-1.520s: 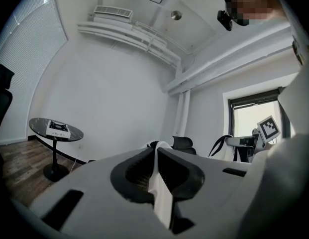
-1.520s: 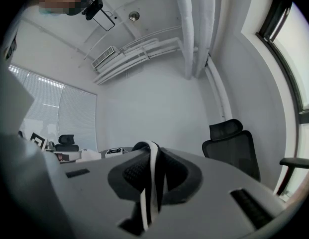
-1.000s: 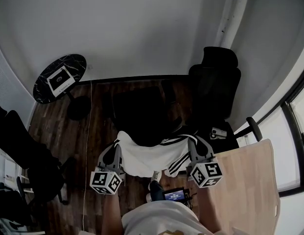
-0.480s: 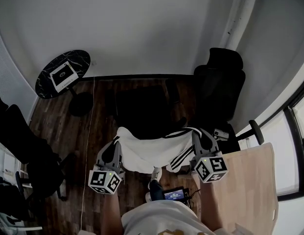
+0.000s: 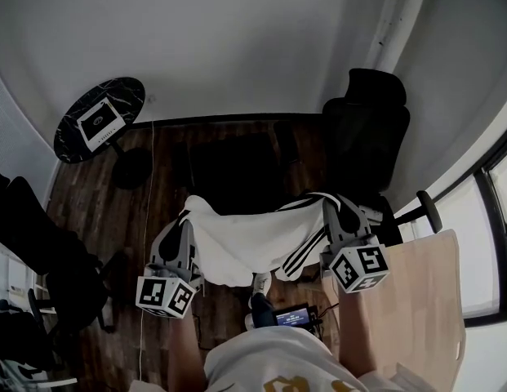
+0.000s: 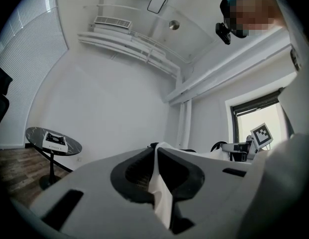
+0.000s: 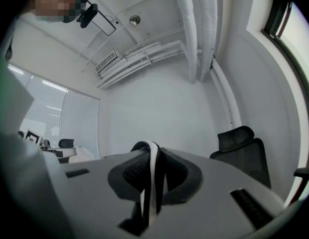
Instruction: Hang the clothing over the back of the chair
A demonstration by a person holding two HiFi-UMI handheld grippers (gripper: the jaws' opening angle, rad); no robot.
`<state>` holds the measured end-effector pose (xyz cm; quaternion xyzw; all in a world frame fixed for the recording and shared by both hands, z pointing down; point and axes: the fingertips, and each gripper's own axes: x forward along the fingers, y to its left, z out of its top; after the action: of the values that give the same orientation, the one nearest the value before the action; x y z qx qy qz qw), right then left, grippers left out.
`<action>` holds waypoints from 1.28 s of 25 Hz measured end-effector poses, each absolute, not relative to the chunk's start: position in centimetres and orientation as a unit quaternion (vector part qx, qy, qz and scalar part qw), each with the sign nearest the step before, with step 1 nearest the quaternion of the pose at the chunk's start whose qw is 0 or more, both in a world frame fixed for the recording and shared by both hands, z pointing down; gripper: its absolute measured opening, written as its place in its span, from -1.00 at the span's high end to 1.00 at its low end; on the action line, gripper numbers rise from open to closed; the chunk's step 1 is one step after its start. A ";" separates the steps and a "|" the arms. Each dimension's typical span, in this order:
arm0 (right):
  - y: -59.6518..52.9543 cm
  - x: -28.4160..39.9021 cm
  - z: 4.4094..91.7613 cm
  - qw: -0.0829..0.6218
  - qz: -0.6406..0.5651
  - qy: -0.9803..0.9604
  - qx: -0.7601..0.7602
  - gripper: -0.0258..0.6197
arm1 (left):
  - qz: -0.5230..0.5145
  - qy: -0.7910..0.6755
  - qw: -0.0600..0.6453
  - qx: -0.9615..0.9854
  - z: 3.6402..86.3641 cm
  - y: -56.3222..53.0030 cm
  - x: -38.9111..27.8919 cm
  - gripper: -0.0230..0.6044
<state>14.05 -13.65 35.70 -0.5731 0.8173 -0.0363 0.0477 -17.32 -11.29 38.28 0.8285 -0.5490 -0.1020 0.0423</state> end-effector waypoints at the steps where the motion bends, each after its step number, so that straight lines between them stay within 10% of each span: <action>1: -13.9 14.0 35.5 0.047 -0.034 0.818 -0.573 0.83 | -0.102 -0.549 0.039 0.829 38.0 -11.6 -17.4 0.80; 32: -31.5 11.1 33.7 0.007 -0.008 0.847 -0.531 0.82 | -0.093 -0.550 0.050 0.829 36.2 -27.9 -19.0 0.80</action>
<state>11.10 -31.54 33.66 -0.5308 0.8475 -0.0076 0.0068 -18.97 -27.86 36.20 0.8285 -0.5500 -0.0926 0.0496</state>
